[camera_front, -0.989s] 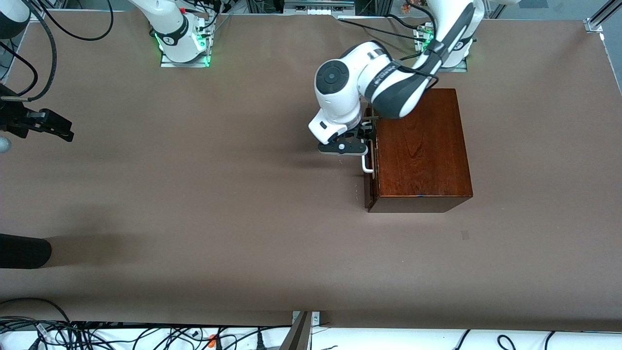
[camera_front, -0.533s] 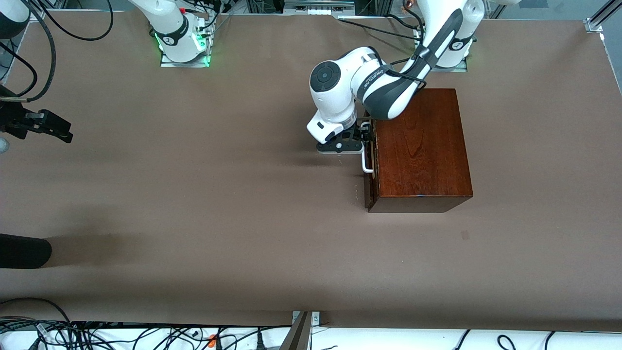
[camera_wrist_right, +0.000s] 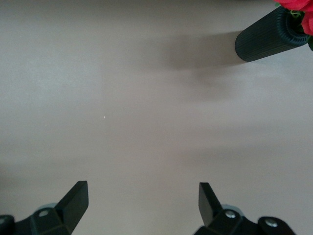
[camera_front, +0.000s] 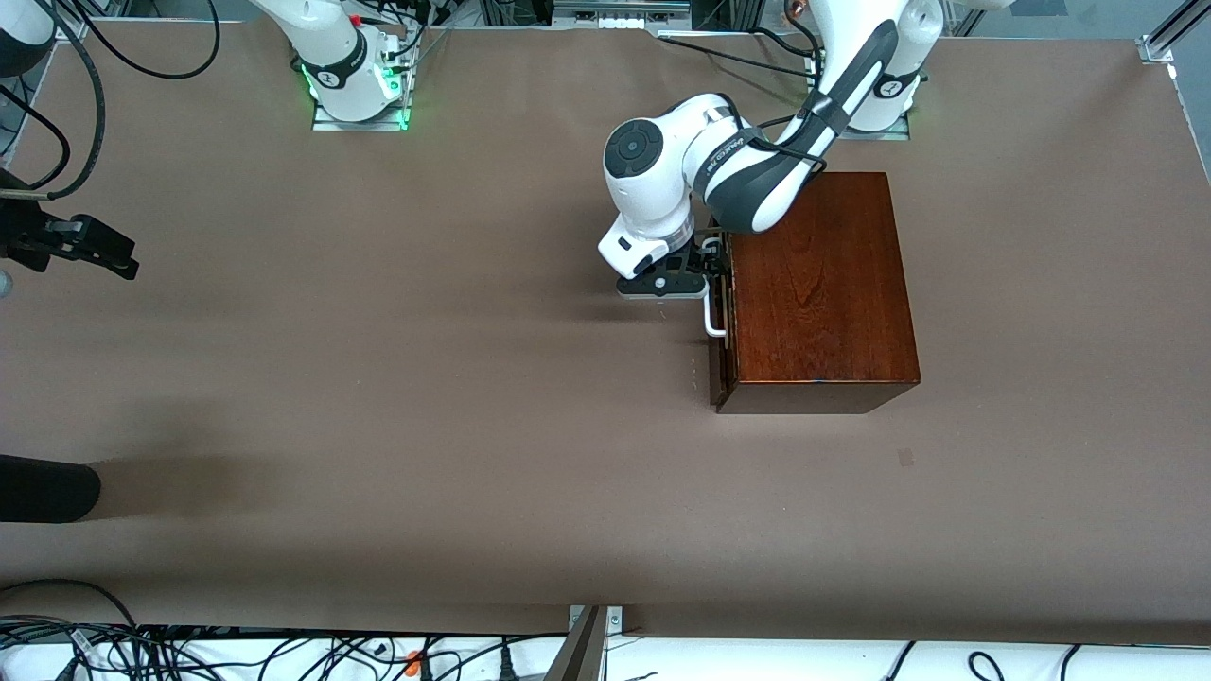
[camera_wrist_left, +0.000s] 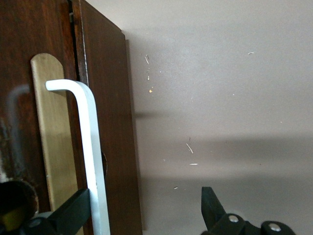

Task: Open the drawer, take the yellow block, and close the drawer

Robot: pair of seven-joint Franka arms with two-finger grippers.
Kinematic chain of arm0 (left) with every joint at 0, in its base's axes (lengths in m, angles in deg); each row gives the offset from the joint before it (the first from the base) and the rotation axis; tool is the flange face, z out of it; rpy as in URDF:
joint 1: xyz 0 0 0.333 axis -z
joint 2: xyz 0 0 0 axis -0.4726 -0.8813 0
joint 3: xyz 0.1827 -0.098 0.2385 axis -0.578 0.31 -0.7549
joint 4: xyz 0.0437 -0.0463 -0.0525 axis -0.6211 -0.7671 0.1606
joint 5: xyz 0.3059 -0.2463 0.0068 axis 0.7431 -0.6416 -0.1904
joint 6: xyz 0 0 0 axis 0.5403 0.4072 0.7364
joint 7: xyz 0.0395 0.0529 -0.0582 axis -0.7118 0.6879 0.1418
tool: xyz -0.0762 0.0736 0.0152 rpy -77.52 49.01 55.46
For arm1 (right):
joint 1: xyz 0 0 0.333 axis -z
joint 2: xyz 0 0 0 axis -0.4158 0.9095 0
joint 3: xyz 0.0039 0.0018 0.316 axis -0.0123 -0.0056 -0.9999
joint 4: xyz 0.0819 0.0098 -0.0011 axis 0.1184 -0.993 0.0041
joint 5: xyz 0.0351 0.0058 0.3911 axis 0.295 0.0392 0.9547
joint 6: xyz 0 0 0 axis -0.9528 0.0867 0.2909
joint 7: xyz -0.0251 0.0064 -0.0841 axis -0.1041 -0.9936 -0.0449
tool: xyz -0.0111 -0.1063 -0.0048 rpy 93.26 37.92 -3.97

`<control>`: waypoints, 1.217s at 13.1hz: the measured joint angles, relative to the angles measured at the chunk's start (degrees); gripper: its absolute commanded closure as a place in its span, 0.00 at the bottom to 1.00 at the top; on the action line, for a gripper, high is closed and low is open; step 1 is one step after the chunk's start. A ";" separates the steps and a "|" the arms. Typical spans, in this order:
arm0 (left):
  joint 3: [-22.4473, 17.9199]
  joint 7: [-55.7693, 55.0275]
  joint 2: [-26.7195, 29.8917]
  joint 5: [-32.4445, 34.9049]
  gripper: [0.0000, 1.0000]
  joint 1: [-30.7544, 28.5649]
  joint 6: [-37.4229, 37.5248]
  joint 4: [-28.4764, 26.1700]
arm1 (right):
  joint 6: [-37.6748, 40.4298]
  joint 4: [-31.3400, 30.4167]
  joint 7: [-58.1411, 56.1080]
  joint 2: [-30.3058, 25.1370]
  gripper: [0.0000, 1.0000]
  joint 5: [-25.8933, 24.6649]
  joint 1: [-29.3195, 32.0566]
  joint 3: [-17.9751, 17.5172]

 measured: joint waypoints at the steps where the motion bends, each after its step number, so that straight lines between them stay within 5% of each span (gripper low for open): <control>1: 0.00 -0.11 0.04 0.00 0.00 0.00 -0.05 -0.03 | 0.00 0.00 0.00 0.00 0.00 0.00 0.00 0.00; 16: 0.03 -1.89 -0.20 3.41 0.00 0.82 -0.09 -0.67 | 0.01 0.00 0.00 0.00 0.00 0.00 0.00 -0.01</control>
